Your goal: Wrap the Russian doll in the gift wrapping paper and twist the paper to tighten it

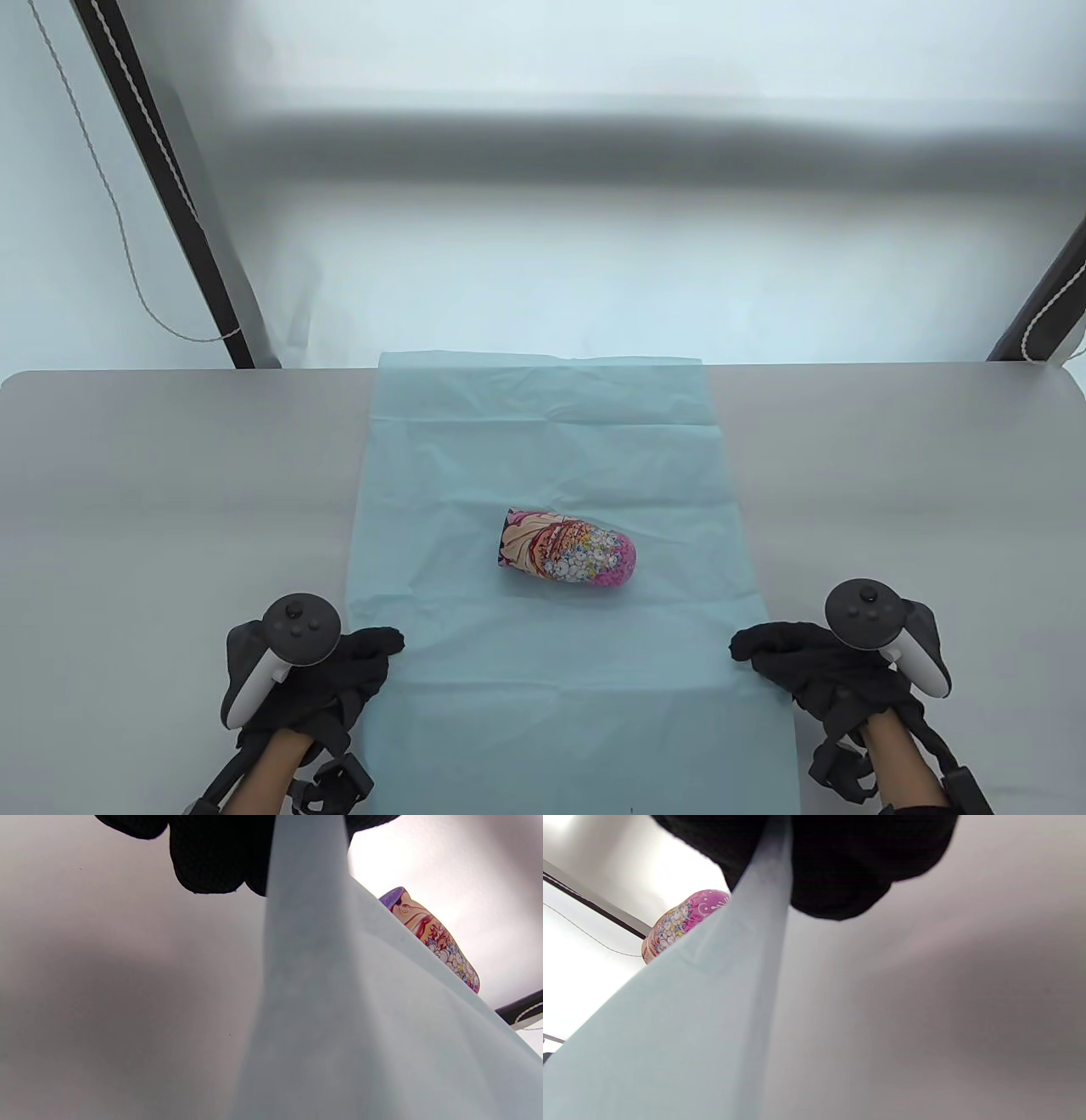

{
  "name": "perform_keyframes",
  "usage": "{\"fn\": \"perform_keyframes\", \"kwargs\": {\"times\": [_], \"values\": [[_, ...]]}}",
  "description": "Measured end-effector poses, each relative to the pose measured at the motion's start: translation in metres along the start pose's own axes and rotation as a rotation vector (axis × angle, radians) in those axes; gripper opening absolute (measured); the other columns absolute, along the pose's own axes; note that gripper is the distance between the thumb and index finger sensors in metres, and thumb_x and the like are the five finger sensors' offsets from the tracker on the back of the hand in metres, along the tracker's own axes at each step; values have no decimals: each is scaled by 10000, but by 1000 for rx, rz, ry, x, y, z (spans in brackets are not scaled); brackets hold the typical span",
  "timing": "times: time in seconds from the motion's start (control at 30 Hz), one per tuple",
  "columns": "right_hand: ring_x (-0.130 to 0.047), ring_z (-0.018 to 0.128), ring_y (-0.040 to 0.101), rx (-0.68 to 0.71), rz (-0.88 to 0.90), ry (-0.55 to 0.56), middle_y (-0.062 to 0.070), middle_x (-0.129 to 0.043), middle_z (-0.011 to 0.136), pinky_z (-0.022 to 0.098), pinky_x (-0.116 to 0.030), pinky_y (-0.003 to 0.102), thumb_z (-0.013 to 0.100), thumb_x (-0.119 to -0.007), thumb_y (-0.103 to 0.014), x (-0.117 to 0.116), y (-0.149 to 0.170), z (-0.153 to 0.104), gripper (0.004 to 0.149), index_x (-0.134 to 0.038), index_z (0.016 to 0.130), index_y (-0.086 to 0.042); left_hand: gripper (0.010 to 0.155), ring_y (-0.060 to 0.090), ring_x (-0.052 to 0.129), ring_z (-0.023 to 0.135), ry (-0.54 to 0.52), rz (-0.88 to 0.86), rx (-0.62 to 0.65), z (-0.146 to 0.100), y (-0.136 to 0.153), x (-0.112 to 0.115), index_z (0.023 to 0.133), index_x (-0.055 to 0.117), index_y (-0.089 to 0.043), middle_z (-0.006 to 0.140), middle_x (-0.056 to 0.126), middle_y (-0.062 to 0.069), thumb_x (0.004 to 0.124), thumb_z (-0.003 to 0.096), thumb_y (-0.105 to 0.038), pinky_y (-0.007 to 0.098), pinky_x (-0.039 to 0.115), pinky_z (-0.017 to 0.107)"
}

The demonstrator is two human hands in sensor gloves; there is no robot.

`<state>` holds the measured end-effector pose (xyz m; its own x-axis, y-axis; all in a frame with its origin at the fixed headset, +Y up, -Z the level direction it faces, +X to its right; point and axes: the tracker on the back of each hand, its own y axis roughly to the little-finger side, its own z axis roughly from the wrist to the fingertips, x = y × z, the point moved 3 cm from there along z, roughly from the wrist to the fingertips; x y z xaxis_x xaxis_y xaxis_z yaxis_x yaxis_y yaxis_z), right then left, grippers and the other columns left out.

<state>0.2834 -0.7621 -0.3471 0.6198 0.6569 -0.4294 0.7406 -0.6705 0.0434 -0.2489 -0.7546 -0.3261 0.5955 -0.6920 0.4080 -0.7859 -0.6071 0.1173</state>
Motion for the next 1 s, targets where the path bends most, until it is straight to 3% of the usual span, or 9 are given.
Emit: {"fn": "perform_keyframes", "kwargs": {"times": [0.13,0.27,0.4,0.6,0.73,0.9,1.0], "values": [[-994,535,191,15,49,-7,29,-948,721,406,-855,318,643,-789,-325,-1,3,2,358,-820,975,-193,434,336,824,934,50,-72,55,5,3,-2,1003,732,-203,985,894,-1,726,587,-327,611,639,639],[-1009,603,237,43,109,-33,55,-965,777,449,-869,348,642,-769,-324,-3,6,3,370,-822,976,-175,514,374,676,1062,168,-177,145,8,9,-5,1075,637,-175,1070,823,65,661,595,-358,632,576,680],[-1008,744,281,54,133,-105,78,-953,940,512,-858,374,644,-744,-306,-6,11,4,400,-784,1031,-213,564,416,444,1142,393,-249,271,10,12,-2,1144,482,-196,1200,633,76,613,602,-280,676,431,727],[-996,801,251,53,157,-182,64,-905,1030,537,-846,380,632,-788,-189,-8,12,6,500,-668,1117,-209,642,342,407,1160,463,-122,289,12,14,-1,1146,372,-289,1216,585,-51,681,594,-178,671,389,742],[-967,868,240,59,162,-215,36,-855,1077,568,-835,394,626,-829,-165,-9,11,8,586,-593,1158,-230,713,267,498,1149,449,-64,312,14,12,-1,1134,313,-292,1178,589,-108,764,593,-187,628,479,738],[-975,854,200,59,135,-169,2,-894,1029,557,-841,370,614,-879,-210,-8,10,10,613,-594,1156,-202,590,207,823,985,231,-23,328,22,9,-6,1077,580,-207,1004,855,-55,859,560,-260,538,668,662],[-992,819,181,39,95,-113,-8,-974,928,530,-850,352,575,-934,-297,-7,11,10,583,-697,1096,-188,501,226,842,944,132,2,270,25,8,-7,1020,704,-227,949,938,-28,856,558,-346,513,669,664]]}}
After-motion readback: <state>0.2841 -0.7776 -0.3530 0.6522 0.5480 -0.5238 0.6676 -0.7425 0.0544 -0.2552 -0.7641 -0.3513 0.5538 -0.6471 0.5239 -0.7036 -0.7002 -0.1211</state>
